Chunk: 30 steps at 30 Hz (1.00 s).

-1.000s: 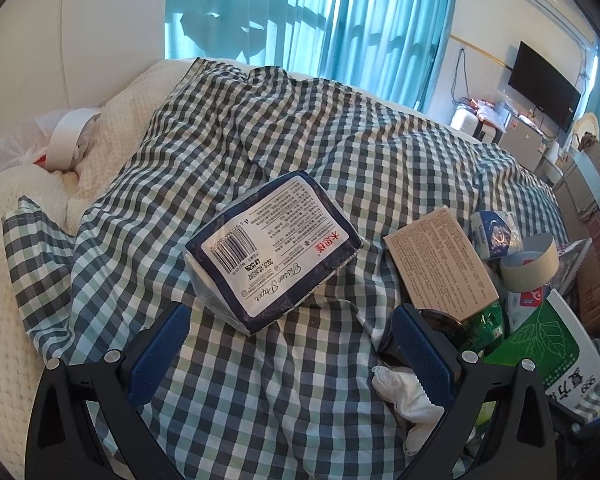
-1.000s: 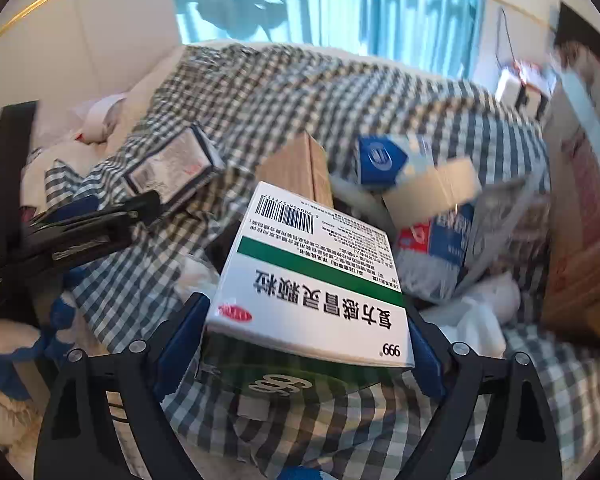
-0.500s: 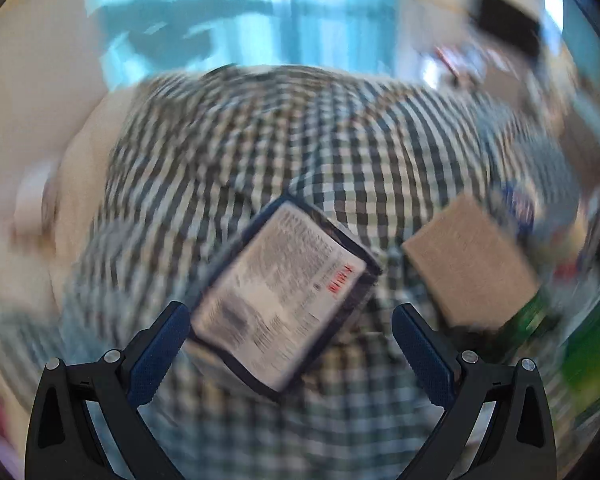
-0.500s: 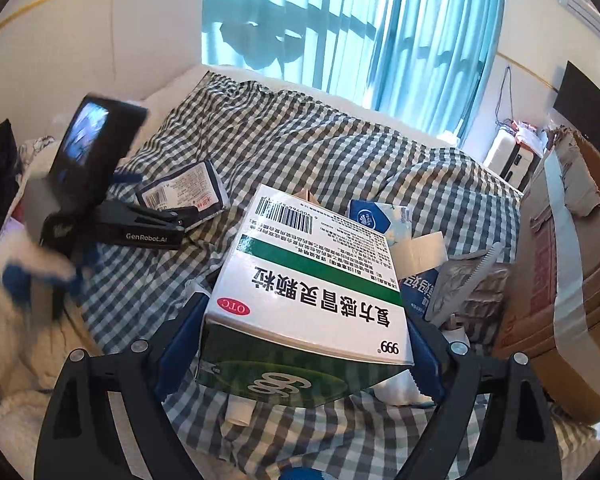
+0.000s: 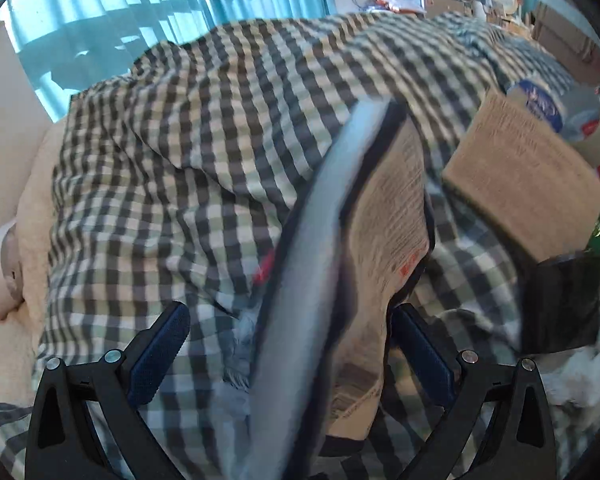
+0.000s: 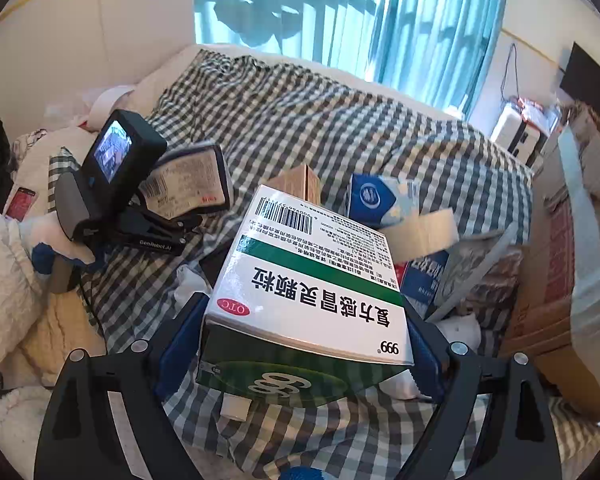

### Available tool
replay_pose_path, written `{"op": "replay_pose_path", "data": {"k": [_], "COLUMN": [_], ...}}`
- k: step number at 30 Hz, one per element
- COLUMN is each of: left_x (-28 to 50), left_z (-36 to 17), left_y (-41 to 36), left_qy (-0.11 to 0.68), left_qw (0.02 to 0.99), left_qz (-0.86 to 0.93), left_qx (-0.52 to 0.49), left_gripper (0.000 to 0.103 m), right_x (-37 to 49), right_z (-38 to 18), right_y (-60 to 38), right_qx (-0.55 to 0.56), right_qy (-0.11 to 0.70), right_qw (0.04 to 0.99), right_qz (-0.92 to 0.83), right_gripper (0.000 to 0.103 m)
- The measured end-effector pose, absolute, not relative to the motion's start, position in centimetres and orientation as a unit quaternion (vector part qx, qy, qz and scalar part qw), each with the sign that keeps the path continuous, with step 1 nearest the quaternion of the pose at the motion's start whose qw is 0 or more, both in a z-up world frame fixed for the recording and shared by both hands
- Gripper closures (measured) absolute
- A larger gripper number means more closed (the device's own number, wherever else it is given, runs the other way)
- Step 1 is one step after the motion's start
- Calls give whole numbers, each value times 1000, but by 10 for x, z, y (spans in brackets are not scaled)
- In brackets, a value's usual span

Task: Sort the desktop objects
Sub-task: 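Grasp the white-green medicine box with the right gripper while the left grasps the tissue pack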

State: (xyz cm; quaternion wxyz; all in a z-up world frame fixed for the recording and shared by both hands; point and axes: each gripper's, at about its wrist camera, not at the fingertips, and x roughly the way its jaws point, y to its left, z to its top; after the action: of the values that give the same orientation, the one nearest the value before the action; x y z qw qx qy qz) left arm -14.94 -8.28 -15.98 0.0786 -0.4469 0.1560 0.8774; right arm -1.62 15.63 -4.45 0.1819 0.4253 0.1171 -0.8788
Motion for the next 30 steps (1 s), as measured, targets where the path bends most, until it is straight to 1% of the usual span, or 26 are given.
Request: {"op": "replay_pose_path", "data": {"k": [1,2,3,4,5,7,10,13,21,25,30], "left_x": [-149,-148,-147,-145,-144,-141,-134,-125,-85,-71,-50], "left_z": [-165,-167,-167,-164,-161,-154,-145,-132,-86,-55,-24], "left_y": [-83,-83,-83,-81,-80,-79,-82,-85,-75,-64,-34], "left_qy": [158,152,146,147,148,140,124,106,110,95,103], "left_qw": [80,87,93,94,92,92,84,79,95,112,130], "left_qz": [876,876,877,880,882,885,895,902,919,927,936], "left_qx": [-449,-450,-447,-442,-438,-435,-419,-411,-367,-345,-312], "left_gripper": [6,17,24,41,64,87,92,92,92,92,92], "right_x": [-17,-18,-19,-17,-16,-15,-12,-10,3,12,25], "right_z": [-46,-48,-49,-50,-50,-49,-45,-38,-9,15,54], "right_y": [158,158,159,159,160,161,163,164,171,184,207], "right_qx": [429,432,434,434,433,432,427,418,392,370,331], "right_qy": [115,114,113,113,114,113,111,108,99,85,69], "right_qw": [181,180,178,177,175,174,173,174,167,163,139], "right_qz": [-877,-876,-876,-876,-877,-878,-881,-885,-899,-911,-931], "right_gripper": [14,14,14,14,14,14,14,14,14,14,14]}}
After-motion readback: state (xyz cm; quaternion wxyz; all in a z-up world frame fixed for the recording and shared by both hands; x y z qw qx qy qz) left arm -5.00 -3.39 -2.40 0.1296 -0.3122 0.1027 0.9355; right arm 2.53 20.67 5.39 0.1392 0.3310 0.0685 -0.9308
